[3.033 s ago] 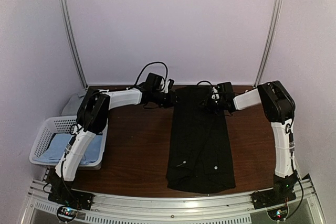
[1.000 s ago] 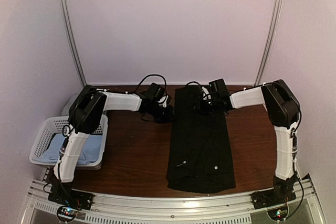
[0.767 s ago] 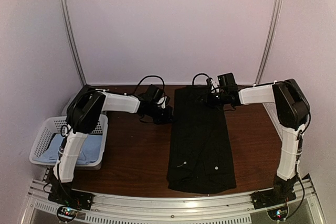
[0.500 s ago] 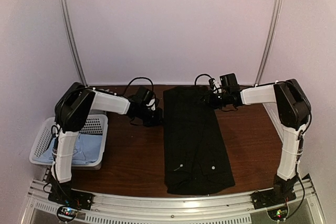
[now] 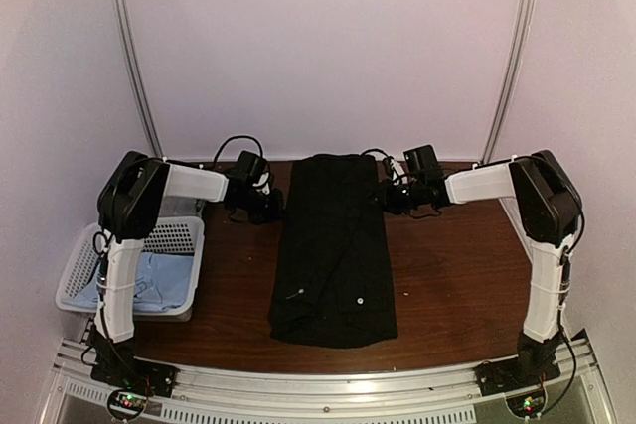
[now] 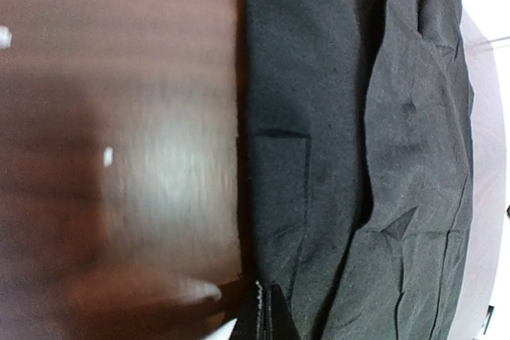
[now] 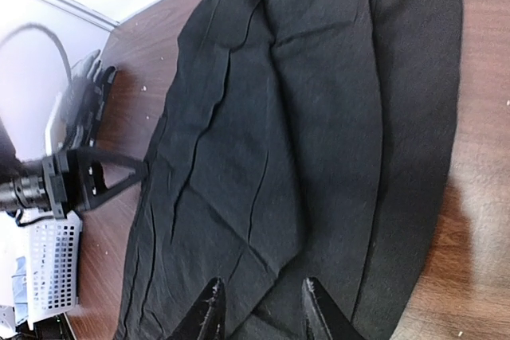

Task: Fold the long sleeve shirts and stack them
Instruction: Move the rectangle-folded shirt to the center of the board.

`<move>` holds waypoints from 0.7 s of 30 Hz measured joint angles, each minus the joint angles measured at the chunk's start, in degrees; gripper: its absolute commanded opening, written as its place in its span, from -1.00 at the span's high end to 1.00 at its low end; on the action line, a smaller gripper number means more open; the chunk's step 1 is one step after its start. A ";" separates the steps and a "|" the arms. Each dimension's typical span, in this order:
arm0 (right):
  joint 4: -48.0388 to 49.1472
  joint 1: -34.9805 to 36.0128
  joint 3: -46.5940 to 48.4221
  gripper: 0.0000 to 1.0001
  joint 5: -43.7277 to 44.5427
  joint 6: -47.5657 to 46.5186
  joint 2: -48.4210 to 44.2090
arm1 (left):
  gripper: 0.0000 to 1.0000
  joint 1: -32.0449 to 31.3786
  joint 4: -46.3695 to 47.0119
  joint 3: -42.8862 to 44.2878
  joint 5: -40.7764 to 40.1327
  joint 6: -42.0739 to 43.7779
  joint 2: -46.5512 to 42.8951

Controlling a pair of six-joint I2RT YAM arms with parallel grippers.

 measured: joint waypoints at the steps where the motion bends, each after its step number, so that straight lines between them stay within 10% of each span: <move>1: -0.07 0.09 0.00 0.33 0.00 0.00 0.31 | 1.00 0.17 -0.46 1.55 0.00 0.35 0.90; 5: -1.09 0.15 0.00 0.32 0.04 -0.22 0.87 | 0.95 0.50 -2.16 5.99 -0.15 1.36 3.39; 11: -1.84 0.15 -0.57 0.27 0.09 -0.68 0.44 | 0.30 0.42 -3.06 7.02 -0.46 2.45 3.39; 21: -5.20 3.43 -13.09 0.27 -0.15 -2.73 -11.41 | 0.25 -0.28 -7.10 -3.82 -1.57 5.31 -8.13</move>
